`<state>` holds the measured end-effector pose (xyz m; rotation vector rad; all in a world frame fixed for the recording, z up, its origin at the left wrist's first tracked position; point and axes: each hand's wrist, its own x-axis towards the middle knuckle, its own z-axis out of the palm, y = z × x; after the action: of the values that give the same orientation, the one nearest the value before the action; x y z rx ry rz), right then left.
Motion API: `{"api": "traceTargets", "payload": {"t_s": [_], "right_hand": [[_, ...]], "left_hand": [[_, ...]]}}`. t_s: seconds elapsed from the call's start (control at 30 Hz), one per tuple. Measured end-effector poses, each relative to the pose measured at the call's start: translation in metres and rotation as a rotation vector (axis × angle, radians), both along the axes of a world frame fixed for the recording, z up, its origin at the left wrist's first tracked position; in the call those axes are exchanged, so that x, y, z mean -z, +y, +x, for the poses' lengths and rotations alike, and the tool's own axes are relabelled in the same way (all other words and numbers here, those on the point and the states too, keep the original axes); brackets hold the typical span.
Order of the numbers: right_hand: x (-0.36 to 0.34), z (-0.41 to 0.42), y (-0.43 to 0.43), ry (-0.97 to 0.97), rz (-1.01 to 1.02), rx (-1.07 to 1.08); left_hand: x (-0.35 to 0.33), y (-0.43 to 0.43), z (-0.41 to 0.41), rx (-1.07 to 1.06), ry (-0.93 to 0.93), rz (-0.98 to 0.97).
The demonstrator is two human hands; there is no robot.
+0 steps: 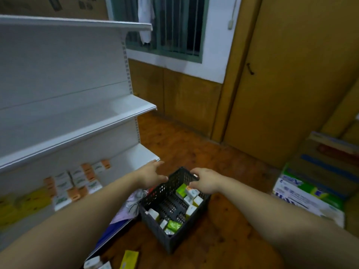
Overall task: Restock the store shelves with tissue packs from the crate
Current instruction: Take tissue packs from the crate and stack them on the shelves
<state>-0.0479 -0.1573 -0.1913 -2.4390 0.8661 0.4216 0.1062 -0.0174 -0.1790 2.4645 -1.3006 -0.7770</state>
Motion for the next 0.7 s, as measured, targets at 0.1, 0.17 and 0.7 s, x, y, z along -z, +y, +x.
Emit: {"api": "traceTargets", "payload": {"t_s": [0.1,0.17,0.7], "right_hand": [[0.012,-0.008,-0.008,0.029,0.033,0.018],[0.021,-0.008,-0.013,0.061,0.051,0.024],[0.135,0.133,-0.089,0.24,0.288,0.069]], "left_hand": [[0.014,-0.01,0.0,0.0,0.058,0.015],[0.025,-0.016,0.004,0.009,0.082,0.034],[0.152,-0.076,0.151,-0.144,0.44,0.146]]}}
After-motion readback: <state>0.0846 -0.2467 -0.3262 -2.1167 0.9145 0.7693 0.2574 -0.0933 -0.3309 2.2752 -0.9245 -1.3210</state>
